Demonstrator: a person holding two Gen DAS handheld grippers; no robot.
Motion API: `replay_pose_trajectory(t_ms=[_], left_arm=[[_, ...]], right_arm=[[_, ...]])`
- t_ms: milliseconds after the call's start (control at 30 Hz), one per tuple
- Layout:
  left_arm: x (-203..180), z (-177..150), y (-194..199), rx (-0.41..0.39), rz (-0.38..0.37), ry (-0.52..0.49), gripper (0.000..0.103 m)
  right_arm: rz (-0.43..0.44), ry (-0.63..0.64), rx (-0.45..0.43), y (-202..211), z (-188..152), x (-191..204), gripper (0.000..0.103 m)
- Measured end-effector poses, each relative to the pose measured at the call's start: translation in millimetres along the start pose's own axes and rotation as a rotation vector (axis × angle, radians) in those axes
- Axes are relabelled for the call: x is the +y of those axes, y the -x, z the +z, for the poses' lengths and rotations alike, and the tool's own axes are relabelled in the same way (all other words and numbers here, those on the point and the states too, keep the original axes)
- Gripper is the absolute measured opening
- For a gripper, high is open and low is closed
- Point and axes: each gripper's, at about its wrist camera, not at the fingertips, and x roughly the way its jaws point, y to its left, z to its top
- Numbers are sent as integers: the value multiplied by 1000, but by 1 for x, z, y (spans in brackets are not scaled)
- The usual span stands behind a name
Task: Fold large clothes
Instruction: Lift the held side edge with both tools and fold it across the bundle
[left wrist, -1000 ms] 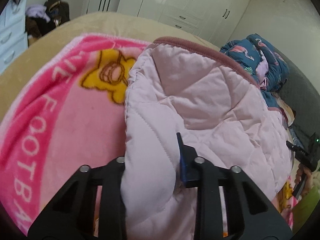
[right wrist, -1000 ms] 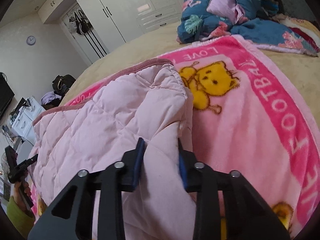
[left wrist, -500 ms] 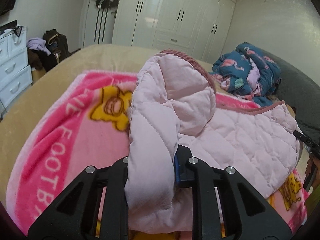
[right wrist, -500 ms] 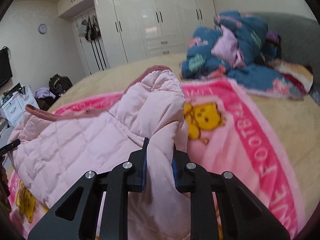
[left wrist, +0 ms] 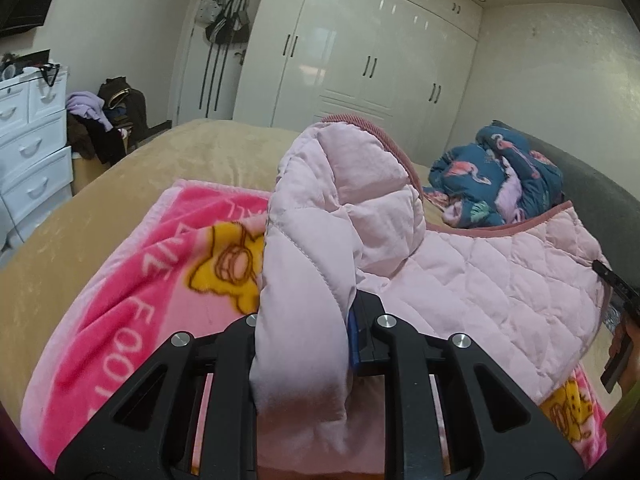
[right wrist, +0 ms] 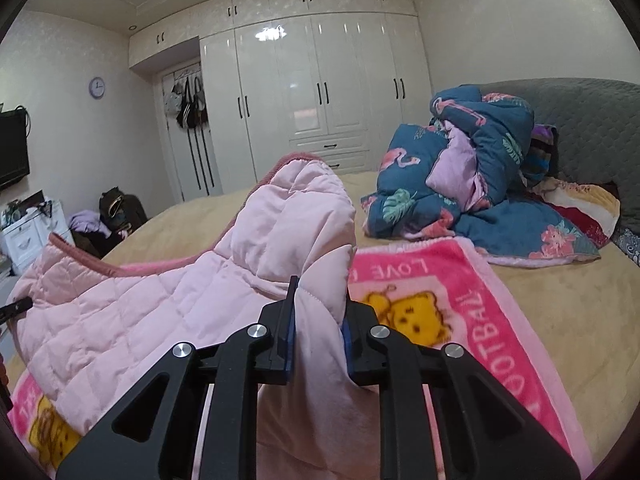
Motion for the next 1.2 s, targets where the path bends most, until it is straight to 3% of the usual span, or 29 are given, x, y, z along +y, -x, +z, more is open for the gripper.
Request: replay_pose_trajectory(t_ms=[300, 633, 833, 1133, 1200], left_arm=[[12, 4, -44, 41, 62, 37, 12], [29, -28, -108, 182, 134, 44, 14], [31, -34, -121, 197, 148, 47, 15], [31, -32, -128, 225, 167, 52, 17], [31, -32, -126, 225, 162, 62, 18]], right_arm=[[-52, 28, -22, -43, 10, 9, 16], [-182, -9, 172, -123, -44, -8, 16], [-213, -21, 244, -144, -71, -16, 16], [-251, -28, 342, -170, -82, -18, 18], [-227, -62, 369, -170, -83, -23, 21]])
